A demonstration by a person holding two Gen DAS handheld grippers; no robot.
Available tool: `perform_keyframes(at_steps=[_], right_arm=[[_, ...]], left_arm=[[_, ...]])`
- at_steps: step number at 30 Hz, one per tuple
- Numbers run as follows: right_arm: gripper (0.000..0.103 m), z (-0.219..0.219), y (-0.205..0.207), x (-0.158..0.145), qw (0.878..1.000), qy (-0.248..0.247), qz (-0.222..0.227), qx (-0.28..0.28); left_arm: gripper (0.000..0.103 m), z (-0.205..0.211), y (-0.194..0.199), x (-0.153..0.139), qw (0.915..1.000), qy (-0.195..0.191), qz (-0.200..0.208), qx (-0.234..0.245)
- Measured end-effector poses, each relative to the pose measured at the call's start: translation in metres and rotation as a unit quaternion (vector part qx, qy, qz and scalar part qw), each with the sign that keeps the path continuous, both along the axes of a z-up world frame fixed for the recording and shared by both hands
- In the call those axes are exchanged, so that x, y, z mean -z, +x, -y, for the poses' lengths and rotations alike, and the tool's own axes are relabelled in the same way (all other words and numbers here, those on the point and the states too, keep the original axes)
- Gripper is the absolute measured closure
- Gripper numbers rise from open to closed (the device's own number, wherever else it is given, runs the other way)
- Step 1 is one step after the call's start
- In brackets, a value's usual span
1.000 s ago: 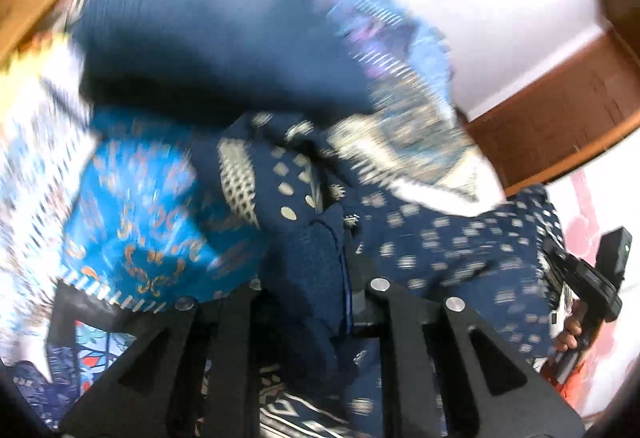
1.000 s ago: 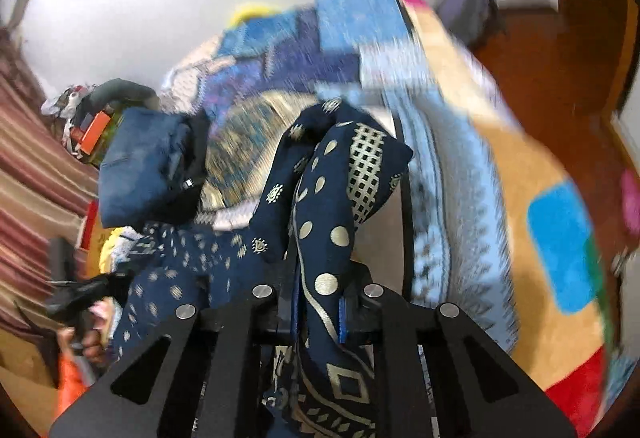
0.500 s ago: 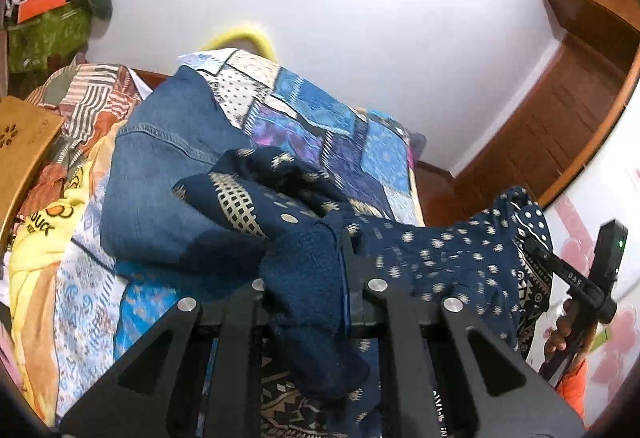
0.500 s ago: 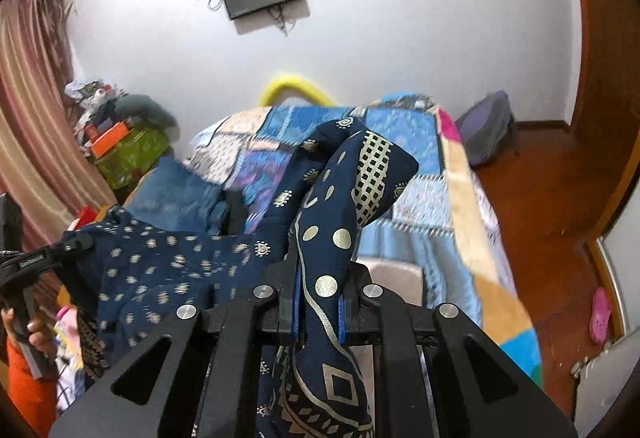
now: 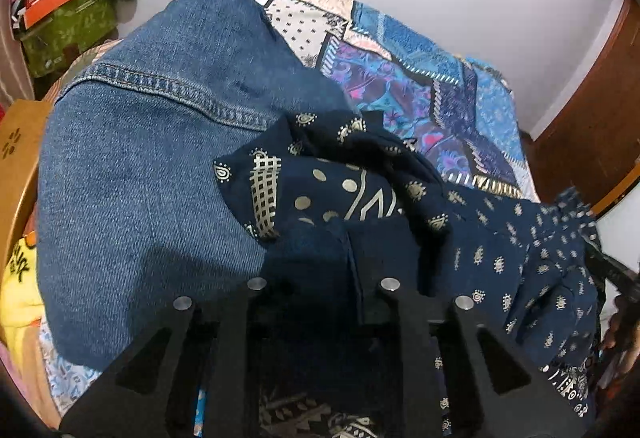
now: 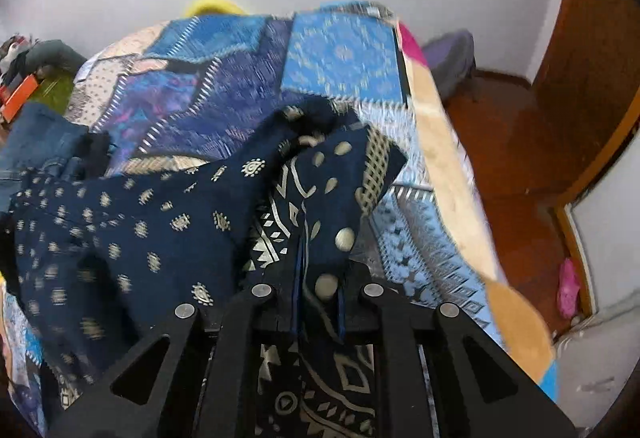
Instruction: Fold large clothes
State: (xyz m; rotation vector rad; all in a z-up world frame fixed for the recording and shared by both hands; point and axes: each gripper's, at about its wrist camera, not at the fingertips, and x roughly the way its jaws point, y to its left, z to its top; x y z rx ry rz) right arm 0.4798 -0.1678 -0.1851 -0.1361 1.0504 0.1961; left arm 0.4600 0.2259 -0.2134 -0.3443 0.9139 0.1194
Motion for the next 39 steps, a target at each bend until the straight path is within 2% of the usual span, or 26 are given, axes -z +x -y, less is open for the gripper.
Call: perform_keyframes(at_steps=[3, 4, 8, 14, 19, 21, 23, 26, 27, 28, 33, 39], right_arm=[[0.089, 0.0, -0.006, -0.006, 1.0, -0.016, 0.006, -0.007], [0.086, 0.0, -0.009, -0.008, 1.0, -0.023, 0.004, -0.006], [0.086, 0.0, -0.025, -0.024, 0.999, -0.043, -0.004, -0.006], [0.086, 0.009, -0.067, -0.055, 0.997, -0.068, 0.01, -0.027], [0.083, 0.019, -0.107, -0.087, 0.997, -0.069, 0.026, -0.035], [0.074, 0.025, -0.124, -0.1, 0.997, -0.061, 0.032, -0.033], [0.057, 0.028, -0.139, -0.111, 0.997, -0.054, 0.044, -0.033], [0.047, 0.03, -0.16, -0.127, 0.996, -0.052, 0.068, -0.037], [0.046, 0.031, -0.167, -0.131, 0.995, -0.054, 0.075, -0.039], [0.045, 0.031, -0.175, -0.135, 0.994, -0.056, 0.081, -0.039], [0.039, 0.036, -0.202, -0.139, 0.995, -0.039, 0.079, -0.048], [0.036, 0.038, -0.224, -0.115, 0.997, -0.042, 0.048, -0.055]], left_arm=[[0.078, 0.006, -0.002, -0.003, 0.9993, 0.033, -0.007, 0.017], [0.075, 0.008, -0.005, -0.006, 0.9988, 0.044, -0.008, 0.019], [0.058, 0.015, -0.016, -0.017, 0.9969, 0.077, -0.014, 0.007], [0.058, 0.012, -0.048, -0.038, 0.9976, 0.067, -0.017, 0.005], [0.056, 0.018, -0.087, -0.07, 0.9949, 0.099, -0.006, 0.017], [0.05, 0.021, -0.107, -0.083, 0.9939, 0.108, 0.0, 0.02], [0.036, 0.023, -0.127, -0.095, 0.9934, 0.113, 0.008, 0.02], [0.012, 0.025, -0.152, -0.106, 0.9933, 0.113, 0.017, 0.02], [0.008, 0.026, -0.164, -0.108, 0.9935, 0.111, 0.015, 0.018], [0.005, 0.026, -0.17, -0.11, 0.9938, 0.109, 0.012, 0.019], [0.004, 0.024, -0.206, -0.1, 0.9965, 0.076, -0.006, 0.033], [0.004, 0.024, -0.226, -0.053, 0.9952, 0.047, -0.071, 0.048]])
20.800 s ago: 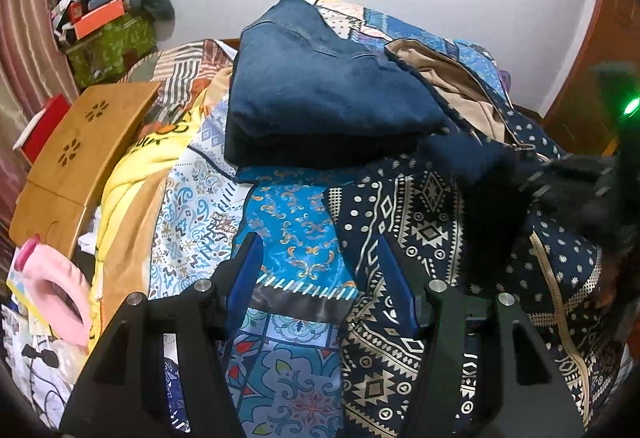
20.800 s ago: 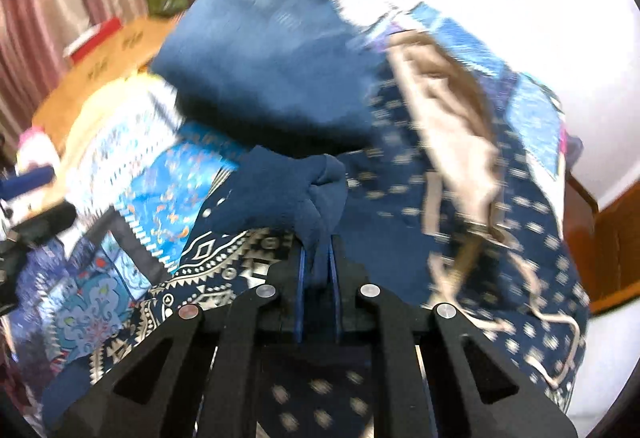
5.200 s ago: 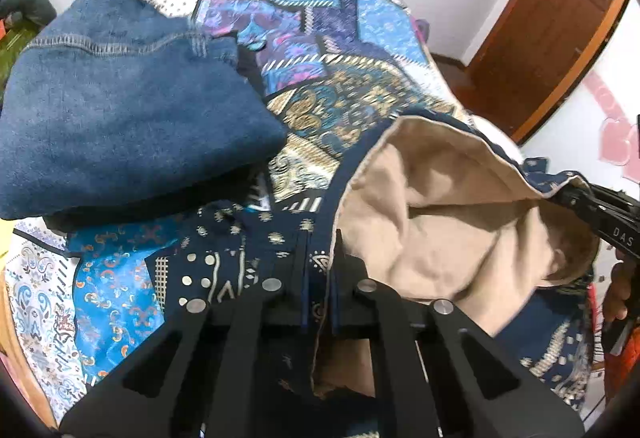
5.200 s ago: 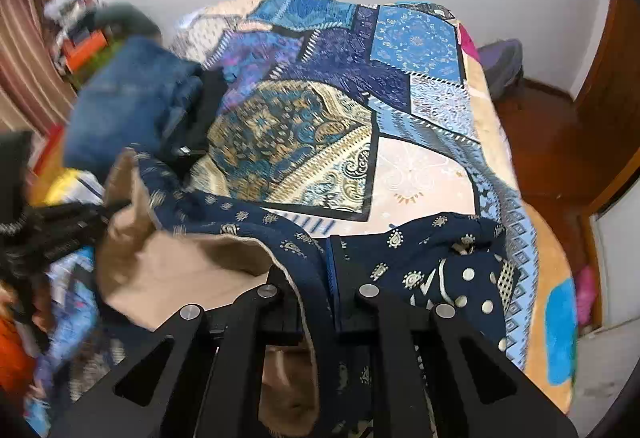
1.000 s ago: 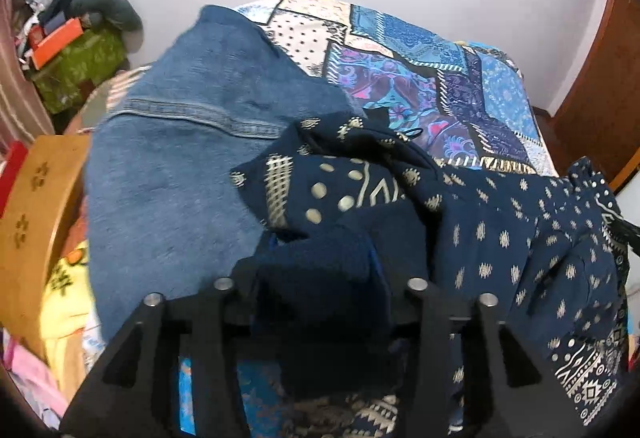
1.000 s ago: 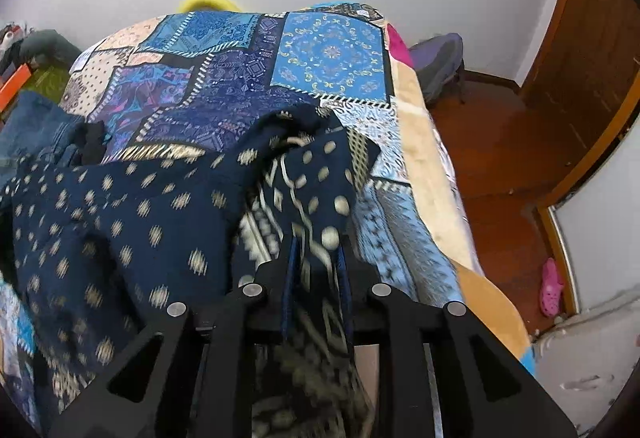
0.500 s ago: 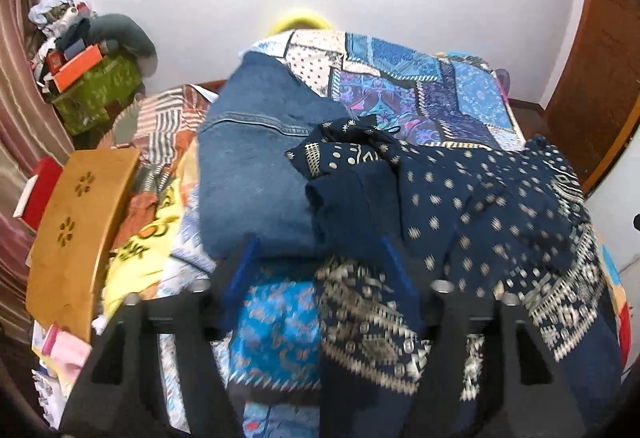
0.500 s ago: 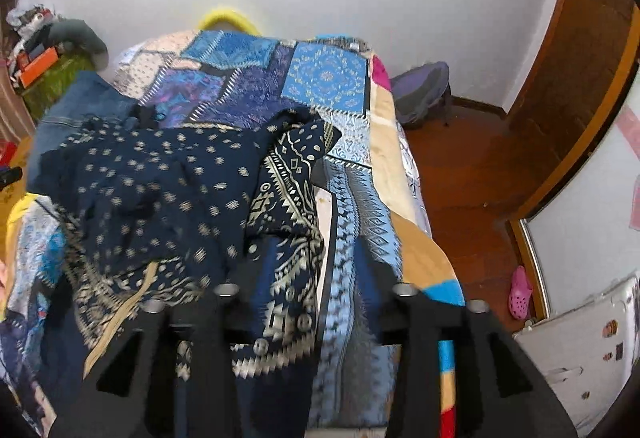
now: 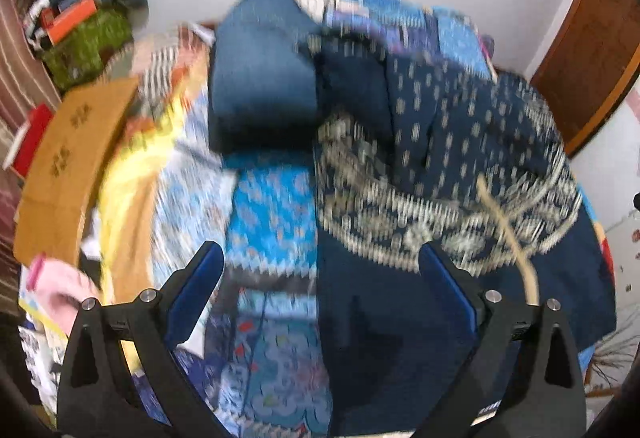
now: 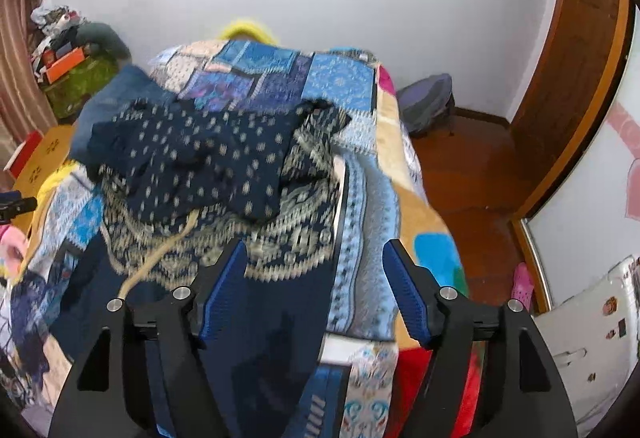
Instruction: Fold large clothes
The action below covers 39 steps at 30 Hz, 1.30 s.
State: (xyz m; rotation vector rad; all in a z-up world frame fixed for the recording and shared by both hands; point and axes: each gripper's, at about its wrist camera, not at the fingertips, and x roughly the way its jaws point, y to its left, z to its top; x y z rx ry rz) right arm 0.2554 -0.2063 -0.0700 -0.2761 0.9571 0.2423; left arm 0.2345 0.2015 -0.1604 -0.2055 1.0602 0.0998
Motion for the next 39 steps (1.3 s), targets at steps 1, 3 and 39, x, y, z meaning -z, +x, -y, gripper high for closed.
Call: perform_keyframes(at_steps=[1, 3, 39], right_arm=[[0.036, 0.001, -0.002, 0.007, 1.0, -0.004, -0.009, 0.001], [0.036, 0.003, -0.003, 0.019, 1.0, -0.011, -0.023, 0.008], [0.096, -0.003, 0.017, 0.043, 0.973, 0.209, -0.099, -0.015]], left_arm=[[0.004, 0.0, -0.001, 0.014, 0.9997, -0.015, -0.017, -0.001], [0.004, -0.001, -0.002, 0.045, 0.9976, -0.048, -0.051, -0.001], [0.093, 0.035, 0.005, 0.043, 0.9744, -0.219, 0.004, 0.051]])
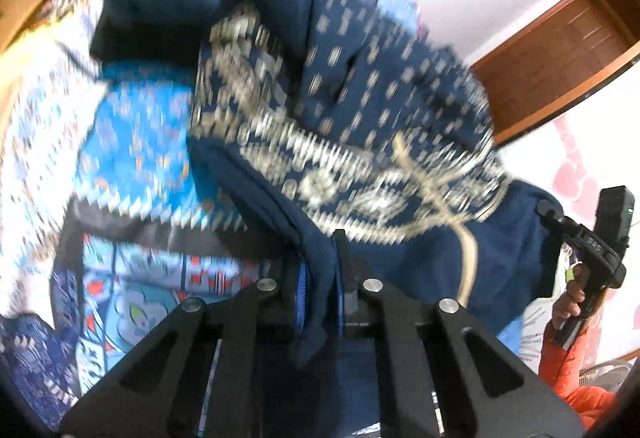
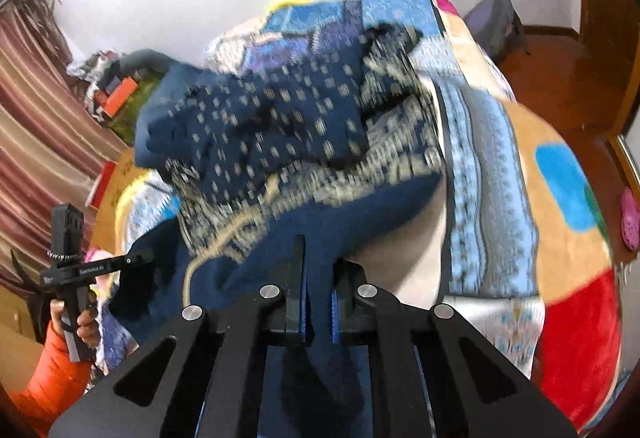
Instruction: Fold large clothes
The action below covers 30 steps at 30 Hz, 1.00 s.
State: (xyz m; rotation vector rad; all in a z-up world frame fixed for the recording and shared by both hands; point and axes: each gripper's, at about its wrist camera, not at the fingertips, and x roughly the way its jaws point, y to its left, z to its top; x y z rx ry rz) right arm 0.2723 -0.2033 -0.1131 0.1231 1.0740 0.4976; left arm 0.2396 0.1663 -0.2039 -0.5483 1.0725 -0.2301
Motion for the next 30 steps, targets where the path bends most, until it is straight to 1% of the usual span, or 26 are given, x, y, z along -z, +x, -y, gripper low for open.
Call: perform_keyframes(at_steps=[2, 5, 8, 10, 12, 13, 15, 17, 18, 20, 22, 23, 25, 28, 30], right_arm=[[0.096, -0.005, 0.012, -0.009, 1.0, 0.005, 0.014, 0.0], [0.096, -0.013, 0.037, -0.024, 0.999, 0.002, 0.04, -0.003], [0.096, -0.018, 0.061, -0.033, 0.998, -0.012, 0.066, 0.001], [0.096, -0.02, 0.083, -0.034, 0.997, -0.02, 0.077, 0.013], [0.096, -0.017, 0.105, -0.029, 0.996, -0.034, 0.081, 0.029], [0.096, -0.017, 0.115, -0.023, 0.995, -0.041, 0.079, 0.037], [0.096, -0.016, 0.138, -0.003, 0.995, -0.057, 0.062, 0.051], [0.096, -0.014, 0.154, 0.019, 0.996, -0.063, 0.038, 0.055], [0.096, -0.012, 0.161, 0.034, 0.996, -0.067, 0.023, 0.055], [0.096, -0.009, 0.166, 0.052, 0.996, -0.065, 0.006, 0.057], [0.096, -0.009, 0.161, 0.053, 0.996, -0.063, 0.024, 0.054], [0.095, -0.009, 0.16, 0.05, 0.996, -0.069, 0.032, 0.05], [0.094, -0.016, 0.155, 0.045, 0.994, -0.097, 0.044, 0.034], [0.091, -0.022, 0.151, 0.037, 0.99, -0.133, 0.041, 0.011], [0.09, -0.021, 0.147, 0.03, 0.99, -0.14, 0.035, 0.006]], left_arm=[[0.093, -0.011, 0.007, -0.018, 0.9996, 0.002, 0.029, -0.005], [0.093, -0.024, 0.022, -0.053, 0.9968, 0.012, 0.077, -0.021], [0.094, -0.035, 0.055, -0.083, 0.9912, 0.022, 0.121, -0.048], [0.094, -0.046, 0.072, -0.094, 0.9872, 0.029, 0.142, -0.067], [0.094, -0.055, 0.098, -0.097, 0.9832, 0.046, 0.151, -0.092], [0.094, -0.061, 0.107, -0.095, 0.9821, 0.052, 0.151, -0.1], [0.094, -0.067, 0.13, -0.082, 0.9815, 0.065, 0.138, -0.116], [0.093, -0.072, 0.155, -0.06, 0.983, 0.076, 0.113, -0.123], [0.093, -0.072, 0.168, -0.044, 0.9839, 0.086, 0.095, -0.125], [0.093, -0.07, 0.18, -0.022, 0.985, 0.101, 0.074, -0.119], [0.093, -0.066, 0.183, -0.01, 0.9839, 0.126, 0.069, -0.106], [0.093, -0.063, 0.181, -0.01, 0.9827, 0.134, 0.075, -0.103], [0.092, -0.059, 0.178, -0.014, 0.9801, 0.155, 0.083, -0.092], [0.089, -0.054, 0.172, -0.023, 0.9788, 0.173, 0.079, -0.075], [0.089, -0.049, 0.166, -0.032, 0.9795, 0.175, 0.081, -0.057]])
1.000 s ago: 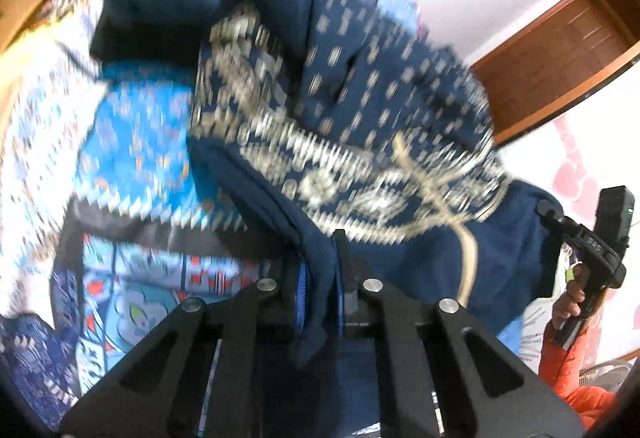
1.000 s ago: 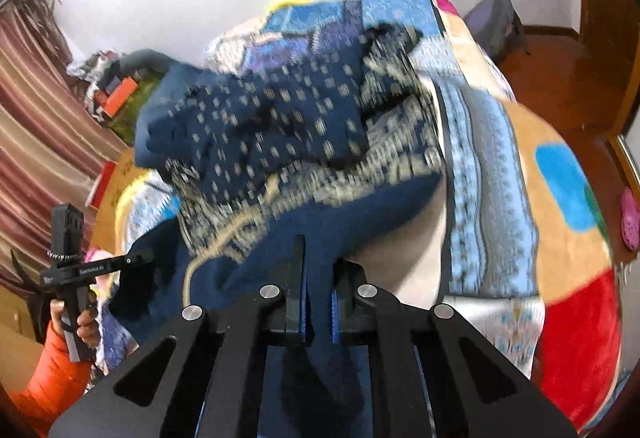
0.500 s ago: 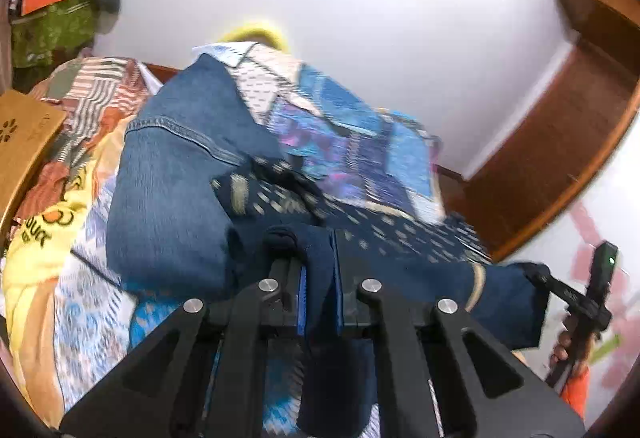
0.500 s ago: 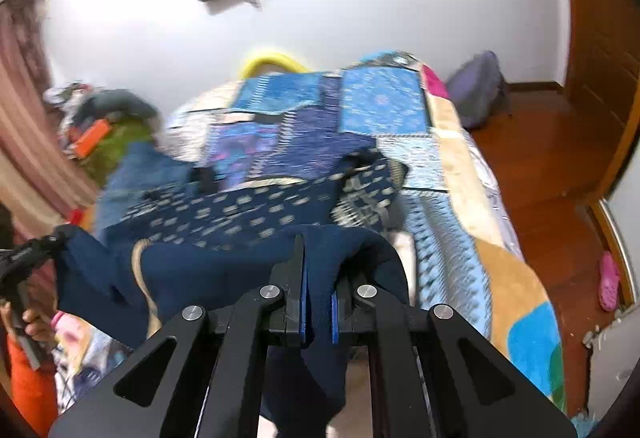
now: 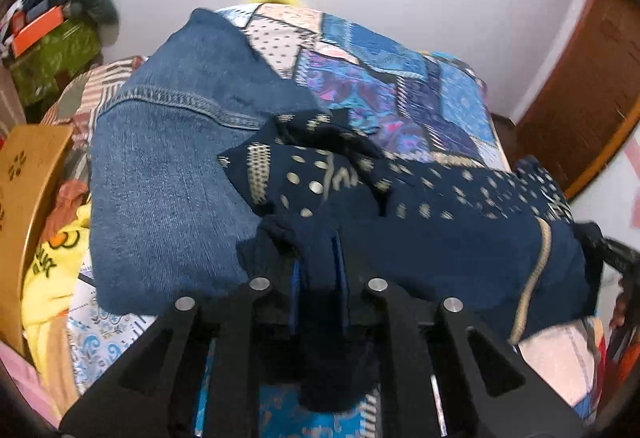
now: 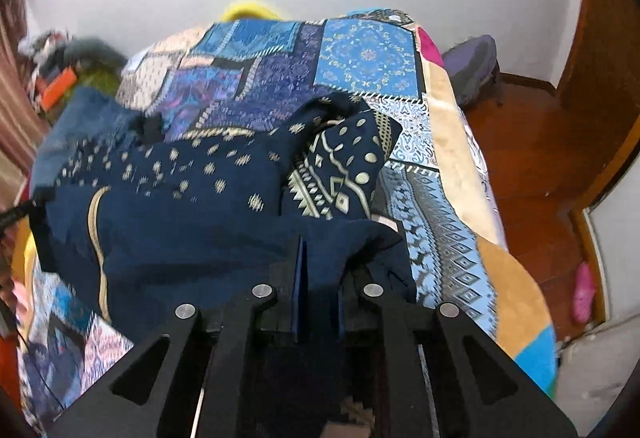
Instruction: Fold large clothes
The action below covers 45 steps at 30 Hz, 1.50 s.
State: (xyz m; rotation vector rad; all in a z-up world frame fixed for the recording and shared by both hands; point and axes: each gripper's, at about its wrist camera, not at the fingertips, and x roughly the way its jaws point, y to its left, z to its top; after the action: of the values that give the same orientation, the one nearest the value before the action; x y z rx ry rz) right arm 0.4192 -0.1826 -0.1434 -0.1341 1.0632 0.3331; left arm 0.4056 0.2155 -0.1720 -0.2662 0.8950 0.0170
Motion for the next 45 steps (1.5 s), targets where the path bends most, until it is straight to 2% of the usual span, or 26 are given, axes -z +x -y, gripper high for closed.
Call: perform_keyframes(at_steps=[3, 4, 7, 8, 10, 16, 25, 28, 33, 34, 35, 37, 38, 41, 45], right_arm=[[0.088, 0.005, -0.01, -0.01, 1.0, 0.006, 0.0, 0.003], [0.083, 0.007, -0.015, -0.015, 1.0, 0.006, 0.002, 0.005], [0.062, 0.01, -0.025, -0.026, 1.0, 0.006, 0.018, 0.013], [0.057, 0.014, -0.032, -0.033, 0.999, 0.01, 0.028, 0.018], [0.055, 0.018, -0.039, -0.038, 0.999, 0.019, 0.034, 0.023], [0.055, 0.024, -0.06, -0.035, 0.999, 0.043, 0.009, 0.017], [0.055, 0.021, -0.065, 0.012, 0.997, 0.049, -0.063, 0.022], [0.055, 0.02, -0.061, 0.021, 0.995, 0.06, -0.075, 0.026], [0.055, 0.02, -0.06, 0.027, 0.992, 0.086, -0.081, 0.032], [0.059, 0.02, -0.06, 0.027, 0.992, 0.093, -0.082, 0.033], [0.071, 0.02, -0.06, 0.027, 0.991, 0.097, -0.084, 0.032], [0.088, 0.018, -0.062, 0.026, 0.991, 0.098, -0.088, 0.029], [0.093, 0.018, -0.062, 0.023, 0.991, 0.103, -0.087, 0.026], [0.096, 0.017, -0.062, 0.009, 0.99, 0.119, -0.076, 0.012], [0.097, 0.008, -0.05, -0.022, 0.989, 0.142, -0.045, -0.01]], left_arm=[[0.085, 0.006, -0.017, -0.015, 0.9997, 0.01, 0.005, 0.023], [0.081, 0.007, -0.024, -0.02, 0.9996, 0.011, 0.006, 0.026], [0.079, 0.007, -0.04, -0.027, 0.9996, 0.01, 0.002, 0.028], [0.074, 0.006, -0.045, -0.028, 0.9996, 0.012, 0.003, 0.025], [0.065, 0.003, -0.059, -0.031, 0.9998, 0.012, 0.008, 0.016], [0.063, -0.001, -0.081, -0.009, 0.9996, -0.018, -0.016, 0.016], [0.063, 0.007, -0.071, 0.048, 0.9944, -0.072, -0.073, 0.026], [0.063, 0.007, -0.063, 0.055, 0.9919, -0.098, -0.075, 0.03], [0.065, 0.013, -0.057, 0.057, 0.9915, -0.103, -0.07, 0.037], [0.072, 0.015, -0.057, 0.054, 0.993, -0.094, -0.063, 0.034], [0.081, 0.017, -0.058, 0.052, 0.9939, -0.086, -0.06, 0.035], [0.095, 0.02, -0.059, 0.046, 0.9938, -0.086, -0.057, 0.041], [0.096, 0.022, -0.06, 0.043, 0.9936, -0.09, -0.054, 0.044], [0.099, 0.025, -0.063, 0.022, 0.9936, -0.094, -0.029, 0.055], [0.099, 0.022, -0.058, -0.025, 0.9924, -0.098, 0.03, 0.069]])
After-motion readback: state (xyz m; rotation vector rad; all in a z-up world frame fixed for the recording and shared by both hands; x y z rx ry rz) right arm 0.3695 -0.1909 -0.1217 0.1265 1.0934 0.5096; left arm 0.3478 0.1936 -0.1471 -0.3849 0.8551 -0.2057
